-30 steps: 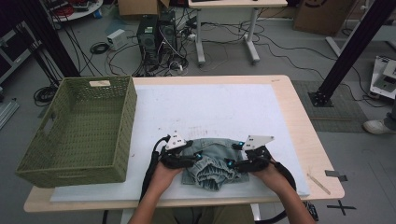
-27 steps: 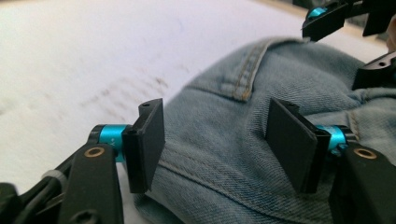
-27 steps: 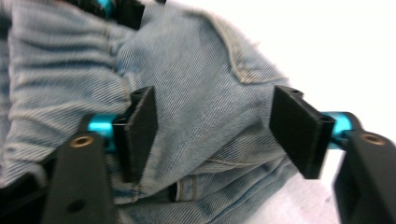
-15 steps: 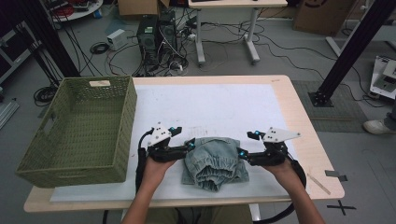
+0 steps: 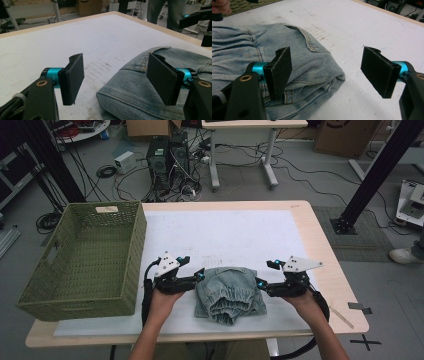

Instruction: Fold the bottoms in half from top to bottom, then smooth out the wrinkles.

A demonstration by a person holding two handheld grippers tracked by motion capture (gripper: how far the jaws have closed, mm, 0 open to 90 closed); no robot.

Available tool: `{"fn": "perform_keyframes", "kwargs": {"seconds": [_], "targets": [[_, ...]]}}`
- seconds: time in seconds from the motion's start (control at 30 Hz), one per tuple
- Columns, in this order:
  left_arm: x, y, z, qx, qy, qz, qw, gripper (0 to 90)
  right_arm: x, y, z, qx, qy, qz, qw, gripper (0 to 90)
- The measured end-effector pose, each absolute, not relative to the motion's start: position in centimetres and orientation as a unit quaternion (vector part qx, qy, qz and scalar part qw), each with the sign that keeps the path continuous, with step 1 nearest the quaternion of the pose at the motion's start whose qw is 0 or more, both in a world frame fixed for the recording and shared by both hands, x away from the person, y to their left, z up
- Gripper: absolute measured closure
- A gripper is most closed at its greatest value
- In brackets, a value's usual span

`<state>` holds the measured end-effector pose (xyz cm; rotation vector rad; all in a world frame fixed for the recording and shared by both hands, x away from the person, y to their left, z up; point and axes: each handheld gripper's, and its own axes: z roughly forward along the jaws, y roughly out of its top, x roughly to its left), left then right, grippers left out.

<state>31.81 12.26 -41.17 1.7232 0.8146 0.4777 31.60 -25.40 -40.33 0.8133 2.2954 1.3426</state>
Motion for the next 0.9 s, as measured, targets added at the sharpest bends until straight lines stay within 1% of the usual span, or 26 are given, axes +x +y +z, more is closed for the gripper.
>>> {"fn": "perform_keyframes", "kwargs": {"seconds": [0.4,0.7,0.87,0.9], "targets": [[31.8,12.7,-41.6,0.729,0.358,0.197,0.550,30.6,31.4,-25.8,-40.7,0.293,0.813,0.469,0.182,25.4],[31.6,13.9,-42.3,0.735,0.374,0.193,0.531,30.6,31.2,-25.6,-42.0,0.296,0.825,0.449,0.177,25.6],[31.7,13.8,-43.0,0.746,0.376,0.187,0.517,30.8,30.9,-25.4,-43.0,0.297,0.832,0.436,0.173,27.8],[31.8,13.7,-43.1,0.752,0.376,0.182,0.511,30.9,30.8,-25.4,-43.2,0.298,0.834,0.433,0.169,29.8]]}}
